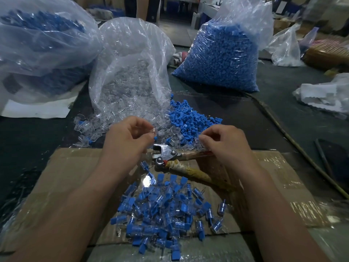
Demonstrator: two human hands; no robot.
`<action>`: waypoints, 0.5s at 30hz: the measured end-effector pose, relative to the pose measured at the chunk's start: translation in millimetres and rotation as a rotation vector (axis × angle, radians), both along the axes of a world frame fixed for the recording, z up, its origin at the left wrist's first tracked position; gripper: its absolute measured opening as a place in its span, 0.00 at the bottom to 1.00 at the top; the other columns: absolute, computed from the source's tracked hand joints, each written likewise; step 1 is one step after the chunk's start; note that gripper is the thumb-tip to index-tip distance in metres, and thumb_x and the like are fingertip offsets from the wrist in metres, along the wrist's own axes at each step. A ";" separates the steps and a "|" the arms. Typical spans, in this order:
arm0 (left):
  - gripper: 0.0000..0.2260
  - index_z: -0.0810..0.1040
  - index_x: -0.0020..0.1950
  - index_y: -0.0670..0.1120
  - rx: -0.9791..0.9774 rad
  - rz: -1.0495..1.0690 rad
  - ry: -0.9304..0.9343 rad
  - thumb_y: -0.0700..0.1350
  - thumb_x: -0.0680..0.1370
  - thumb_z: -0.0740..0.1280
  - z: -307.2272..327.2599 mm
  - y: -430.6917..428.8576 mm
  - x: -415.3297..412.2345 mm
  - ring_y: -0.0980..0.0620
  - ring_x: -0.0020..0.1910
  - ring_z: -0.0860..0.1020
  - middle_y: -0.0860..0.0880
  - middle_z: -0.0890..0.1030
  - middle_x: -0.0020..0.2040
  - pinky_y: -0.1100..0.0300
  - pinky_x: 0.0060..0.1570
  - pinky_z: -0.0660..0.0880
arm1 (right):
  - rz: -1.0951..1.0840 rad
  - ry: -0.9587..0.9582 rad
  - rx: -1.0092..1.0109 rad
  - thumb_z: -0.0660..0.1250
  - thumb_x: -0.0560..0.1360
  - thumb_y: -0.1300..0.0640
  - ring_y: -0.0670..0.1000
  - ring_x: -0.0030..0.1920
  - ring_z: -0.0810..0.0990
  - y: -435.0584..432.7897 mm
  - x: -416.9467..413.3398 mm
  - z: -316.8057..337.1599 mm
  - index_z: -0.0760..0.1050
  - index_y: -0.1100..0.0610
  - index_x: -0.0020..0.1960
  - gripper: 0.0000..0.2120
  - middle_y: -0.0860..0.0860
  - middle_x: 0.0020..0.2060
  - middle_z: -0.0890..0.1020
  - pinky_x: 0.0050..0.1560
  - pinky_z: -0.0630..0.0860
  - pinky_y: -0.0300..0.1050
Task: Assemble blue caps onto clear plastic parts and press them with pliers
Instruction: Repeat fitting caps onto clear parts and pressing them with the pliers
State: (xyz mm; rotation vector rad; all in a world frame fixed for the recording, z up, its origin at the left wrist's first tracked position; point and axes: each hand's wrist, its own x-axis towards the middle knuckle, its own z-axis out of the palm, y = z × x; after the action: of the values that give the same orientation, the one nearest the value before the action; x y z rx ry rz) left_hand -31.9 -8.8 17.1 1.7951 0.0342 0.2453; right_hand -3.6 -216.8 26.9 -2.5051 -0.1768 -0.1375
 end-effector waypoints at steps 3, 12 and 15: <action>0.10 0.79 0.36 0.51 -0.041 -0.048 0.018 0.36 0.71 0.70 -0.8 -2.2 -2.0 0.57 0.34 0.80 0.54 0.82 0.38 0.66 0.32 0.77 | -0.046 -0.049 -0.013 0.67 0.75 0.56 0.40 0.40 0.75 0.7 6.9 -7.5 0.80 0.53 0.49 0.05 0.42 0.40 0.79 0.45 0.73 0.37; 0.09 0.79 0.36 0.50 -0.049 -0.054 0.039 0.35 0.70 0.70 0.8 -4.9 -4.0 0.55 0.34 0.80 0.52 0.82 0.36 0.65 0.33 0.78 | 0.107 -0.040 -0.215 0.64 0.76 0.55 0.49 0.59 0.70 16.5 18.6 -19.8 0.75 0.53 0.62 0.15 0.49 0.59 0.76 0.61 0.66 0.44; 0.08 0.78 0.37 0.48 -0.052 -0.065 0.039 0.35 0.69 0.70 2.3 -6.7 -4.9 0.57 0.33 0.79 0.53 0.82 0.36 0.68 0.32 0.76 | 0.107 -0.021 -0.246 0.65 0.75 0.52 0.49 0.59 0.69 17.5 19.2 -20.8 0.75 0.52 0.62 0.15 0.49 0.59 0.74 0.61 0.67 0.46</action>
State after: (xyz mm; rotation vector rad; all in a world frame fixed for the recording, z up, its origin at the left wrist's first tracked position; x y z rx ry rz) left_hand -36.8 -15.5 19.3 1.7464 0.0103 0.1617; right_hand 15.6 -199.3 6.1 -2.7323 -0.3550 -0.1040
